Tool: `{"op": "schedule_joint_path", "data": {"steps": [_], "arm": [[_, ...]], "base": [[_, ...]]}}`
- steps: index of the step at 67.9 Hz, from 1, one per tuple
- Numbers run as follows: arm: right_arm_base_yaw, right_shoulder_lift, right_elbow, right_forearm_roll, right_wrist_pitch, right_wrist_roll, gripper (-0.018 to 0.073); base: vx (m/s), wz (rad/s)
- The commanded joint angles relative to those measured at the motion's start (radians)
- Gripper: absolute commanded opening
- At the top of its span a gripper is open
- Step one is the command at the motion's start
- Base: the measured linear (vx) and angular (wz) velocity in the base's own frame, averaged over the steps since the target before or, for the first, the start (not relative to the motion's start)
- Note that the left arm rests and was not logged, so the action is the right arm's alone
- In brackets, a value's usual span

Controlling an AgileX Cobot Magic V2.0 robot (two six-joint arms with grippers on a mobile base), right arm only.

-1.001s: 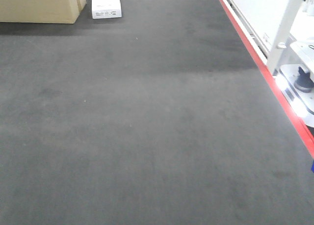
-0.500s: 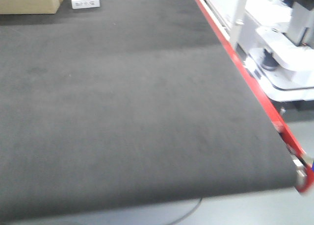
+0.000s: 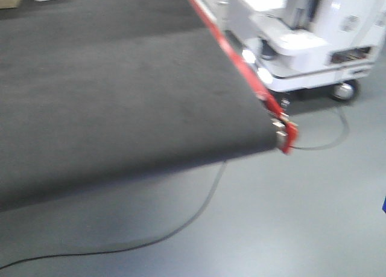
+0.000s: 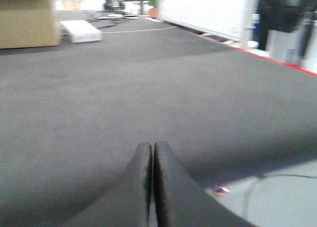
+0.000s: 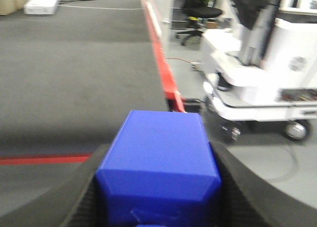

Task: Pour parts from conveyor to right shelf

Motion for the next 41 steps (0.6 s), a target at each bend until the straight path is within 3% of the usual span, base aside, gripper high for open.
{"op": "schedule_joint_path", "data": {"steps": [1,41], "arm": [[-0.003,0.012,-0.026,-0.006,-0.081,-0.004,-0.0006],[-0.003,0.012,-0.026,-0.006,-0.081,-0.004,-0.0006]], "base": [[-0.35,-0.59],[-0.28,-0.9]]}}
